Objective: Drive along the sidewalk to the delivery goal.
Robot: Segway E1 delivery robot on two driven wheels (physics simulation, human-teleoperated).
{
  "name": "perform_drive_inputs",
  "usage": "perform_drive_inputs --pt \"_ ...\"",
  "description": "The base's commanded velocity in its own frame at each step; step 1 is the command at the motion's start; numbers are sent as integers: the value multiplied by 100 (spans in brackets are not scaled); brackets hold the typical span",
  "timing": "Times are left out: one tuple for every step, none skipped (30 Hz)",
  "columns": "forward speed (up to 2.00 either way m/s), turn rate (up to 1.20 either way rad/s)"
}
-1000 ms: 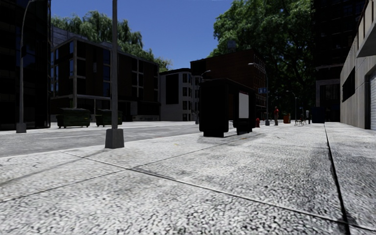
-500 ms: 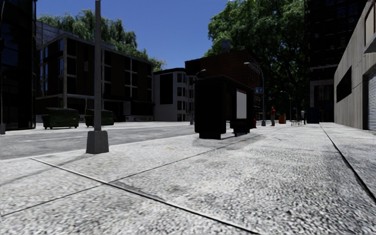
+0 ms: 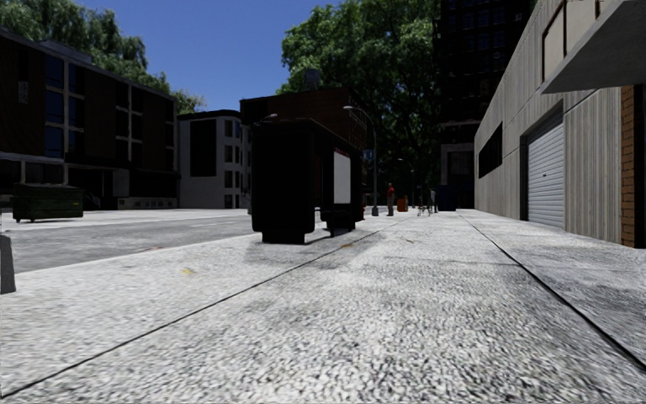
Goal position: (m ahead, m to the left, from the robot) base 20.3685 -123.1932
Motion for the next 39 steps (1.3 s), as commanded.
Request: perform_drive_inputs --pt "200 -4" --pt "200 0" --pt "200 0" --pt "200 0" --pt "200 0" --pt "200 0" --pt "200 0" --pt "200 0" --pt "200 0" --pt "200 0" --pt "200 0" --pt "200 0" --pt "200 0" --pt "200 0" --pt "200 -22" --pt "200 -22" --pt "200 -47" --pt "200 -58" --pt "200 -64" --pt "200 -64" --pt "200 -66" --pt "200 -66" --pt "200 -67" --pt "200 -67" --pt "200 -67" --pt "200 -67" --pt "200 -67" --pt "200 -67" --pt "200 -67" --pt "200 -67" --pt "200 -67" --pt "200 -67" --pt "200 -67" --pt "200 -67" --pt "200 -27" --pt "200 0" --pt "200 0" --pt "200 0" --pt "200 0"
